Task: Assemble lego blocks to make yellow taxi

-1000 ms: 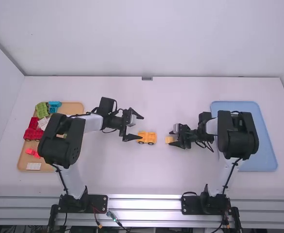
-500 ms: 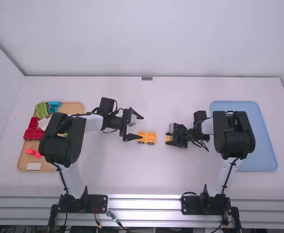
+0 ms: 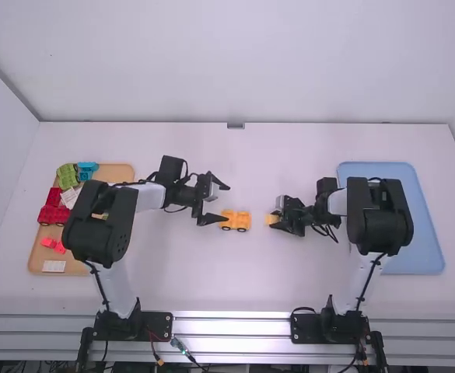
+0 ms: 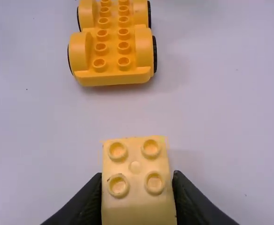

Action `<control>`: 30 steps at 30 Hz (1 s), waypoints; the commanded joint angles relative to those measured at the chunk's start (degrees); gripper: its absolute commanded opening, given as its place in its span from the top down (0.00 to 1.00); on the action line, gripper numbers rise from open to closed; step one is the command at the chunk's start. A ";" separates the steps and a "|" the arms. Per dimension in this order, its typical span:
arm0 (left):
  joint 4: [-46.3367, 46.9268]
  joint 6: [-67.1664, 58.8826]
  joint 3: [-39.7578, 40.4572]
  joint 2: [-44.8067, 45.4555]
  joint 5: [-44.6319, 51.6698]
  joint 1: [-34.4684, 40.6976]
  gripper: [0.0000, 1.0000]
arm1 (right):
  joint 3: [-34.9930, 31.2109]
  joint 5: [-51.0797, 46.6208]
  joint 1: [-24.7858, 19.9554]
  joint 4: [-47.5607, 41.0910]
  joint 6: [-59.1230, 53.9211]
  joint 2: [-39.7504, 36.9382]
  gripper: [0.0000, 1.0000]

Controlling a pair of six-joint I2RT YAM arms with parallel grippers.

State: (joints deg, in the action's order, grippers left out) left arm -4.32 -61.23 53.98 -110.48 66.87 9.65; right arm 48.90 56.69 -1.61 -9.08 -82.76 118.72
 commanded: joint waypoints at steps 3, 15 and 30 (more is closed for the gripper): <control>1.44 0.35 -0.96 -0.46 1.18 -0.20 0.01 | 0.59 -0.55 0.96 -0.31 0.31 0.96 0.69; -2.80 0.35 -1.84 -5.73 0.22 0.92 0.01 | 0.61 1.81 1.42 -5.57 0.46 -6.23 0.69; -8.59 -0.44 -2.10 -13.14 -0.22 2.03 0.01 | 0.52 -5.38 9.20 -4.61 12.57 -17.22 0.72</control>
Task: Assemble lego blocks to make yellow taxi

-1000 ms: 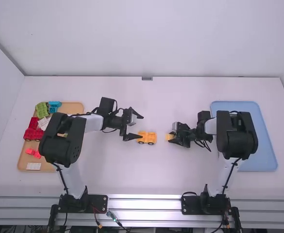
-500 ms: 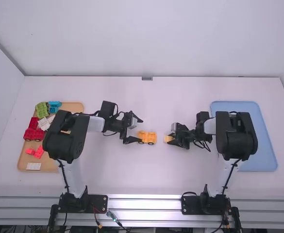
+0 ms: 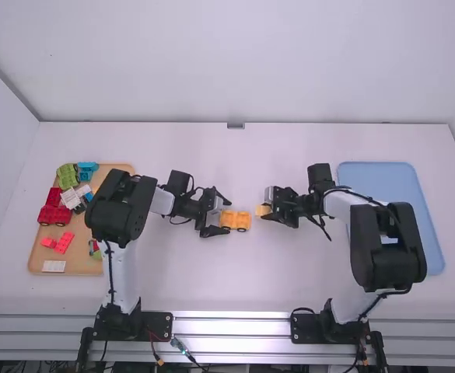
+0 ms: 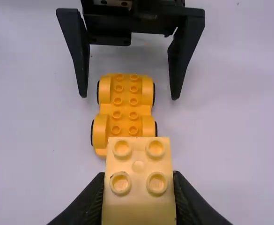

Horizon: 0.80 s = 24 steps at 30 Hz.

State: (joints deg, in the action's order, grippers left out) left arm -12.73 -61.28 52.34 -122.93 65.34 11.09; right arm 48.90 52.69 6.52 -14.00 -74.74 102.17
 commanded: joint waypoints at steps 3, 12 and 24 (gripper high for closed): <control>-1.22 -1.66 -1.03 -0.68 -0.55 1.49 0.00 | 0.52 -1.75 2.82 0.98 5.11 -0.55 0.72; -4.79 1.49 -1.51 -0.68 -6.45 4.33 0.17 | 0.50 -1.57 5.29 1.60 5.11 -0.48 0.76; -7.48 6.12 -1.38 -0.68 -8.07 4.20 0.44 | -9.25 -1.68 6.34 24.74 17.92 -0.48 0.73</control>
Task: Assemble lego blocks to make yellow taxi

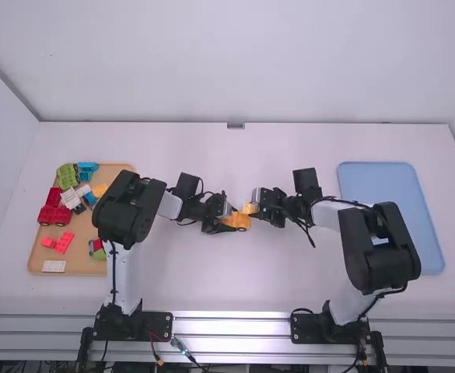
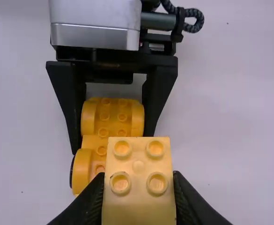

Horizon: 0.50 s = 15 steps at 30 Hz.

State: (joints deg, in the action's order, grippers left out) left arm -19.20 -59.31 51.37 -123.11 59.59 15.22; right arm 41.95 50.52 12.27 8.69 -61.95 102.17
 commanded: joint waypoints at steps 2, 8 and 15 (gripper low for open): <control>-2.03 5.92 -0.42 -0.50 -2.73 0.09 0.46 | -2.91 0.66 0.57 3.10 5.16 -0.48 0.73; -2.93 7.26 -0.44 -0.50 -3.34 0.07 0.49 | -3.26 0.61 0.55 3.32 4.94 -0.48 0.73; -1.05 7.17 -0.44 -0.50 -3.13 0.55 0.49 | -3.19 -0.37 0.59 4.92 4.90 0.37 0.73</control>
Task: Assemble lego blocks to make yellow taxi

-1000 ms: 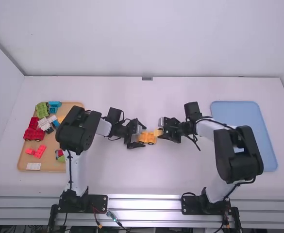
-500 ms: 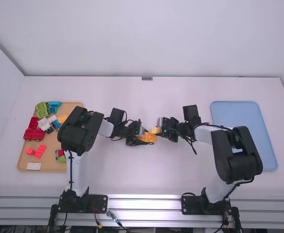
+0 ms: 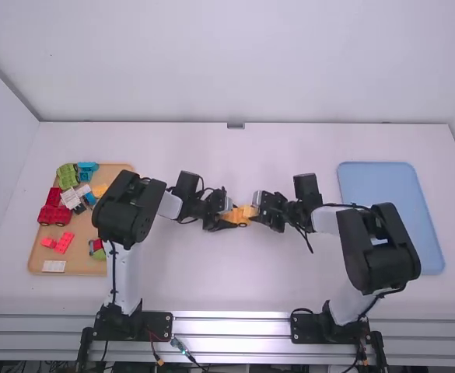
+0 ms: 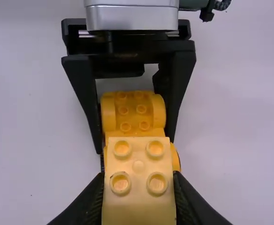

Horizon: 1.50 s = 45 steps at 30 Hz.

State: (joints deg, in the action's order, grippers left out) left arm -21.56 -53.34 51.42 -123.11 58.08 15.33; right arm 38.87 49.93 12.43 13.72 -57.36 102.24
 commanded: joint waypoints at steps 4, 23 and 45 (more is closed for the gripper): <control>2.21 1.05 -0.50 -0.50 -1.64 0.48 0.51 | 2.64 3.65 0.33 0.50 0.52 5.03 0.72; 7.61 -3.93 -0.50 -0.50 -2.03 0.74 0.57 | 7.82 2.25 2.62 -6.69 -5.92 9.16 0.77; 1.55 1.70 -0.61 -0.50 -5.22 0.81 0.59 | 7.56 1.51 3.65 -7.10 -5.49 9.14 0.79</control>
State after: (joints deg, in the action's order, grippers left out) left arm -20.40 -54.11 51.57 -122.87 58.02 16.29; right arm 46.17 49.36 15.57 7.40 -63.13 110.56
